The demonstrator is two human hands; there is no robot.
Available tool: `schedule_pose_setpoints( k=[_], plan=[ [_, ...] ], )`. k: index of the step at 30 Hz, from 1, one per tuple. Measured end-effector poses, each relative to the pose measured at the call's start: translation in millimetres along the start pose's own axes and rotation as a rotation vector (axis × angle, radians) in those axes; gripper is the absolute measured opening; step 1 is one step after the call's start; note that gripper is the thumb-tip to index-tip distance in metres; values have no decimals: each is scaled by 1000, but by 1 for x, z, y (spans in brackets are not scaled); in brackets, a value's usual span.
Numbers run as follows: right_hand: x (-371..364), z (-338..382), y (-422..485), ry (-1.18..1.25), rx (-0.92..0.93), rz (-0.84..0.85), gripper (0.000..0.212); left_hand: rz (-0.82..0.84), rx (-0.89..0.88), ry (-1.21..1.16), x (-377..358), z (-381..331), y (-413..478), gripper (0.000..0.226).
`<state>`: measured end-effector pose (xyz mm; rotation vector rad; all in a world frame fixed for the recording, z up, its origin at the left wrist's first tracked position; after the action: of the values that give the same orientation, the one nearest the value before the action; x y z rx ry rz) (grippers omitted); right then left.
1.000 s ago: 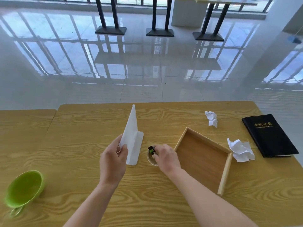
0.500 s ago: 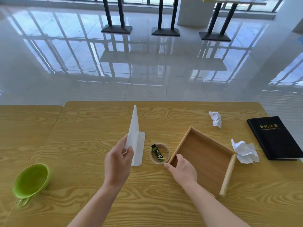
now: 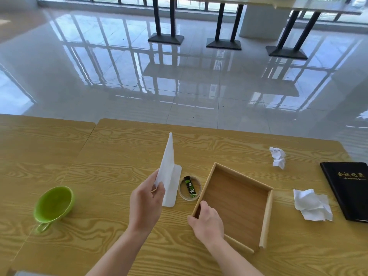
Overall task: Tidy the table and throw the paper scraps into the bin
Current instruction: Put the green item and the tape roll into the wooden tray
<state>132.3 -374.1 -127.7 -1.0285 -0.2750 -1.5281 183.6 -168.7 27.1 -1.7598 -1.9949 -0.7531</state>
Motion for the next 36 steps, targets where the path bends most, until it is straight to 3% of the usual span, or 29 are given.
schedule_pose_setpoints(
  k=[7,24,36],
  plan=[
    [-19,31,15,-32,54,56,28,-78,56,26,22,23,23,40],
    [-67,141,71,-80,9,62,27,-28,-74,-12,87,85,124,45],
    [-106,214,113,-122,71,127,27,-66,-15,22,130,127,182,39]
  ],
)
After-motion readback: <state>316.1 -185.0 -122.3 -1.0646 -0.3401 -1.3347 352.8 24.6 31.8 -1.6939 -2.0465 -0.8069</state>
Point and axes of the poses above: each hand's wrist, its own y-axis towards the middle knuckle, its own x-axis out of the back of the hand, z = x × y, the point moved 10 cm from there along y, towards the middle knuckle, and after that the axes turned 4 degrees about y, right-handed, at the moved point
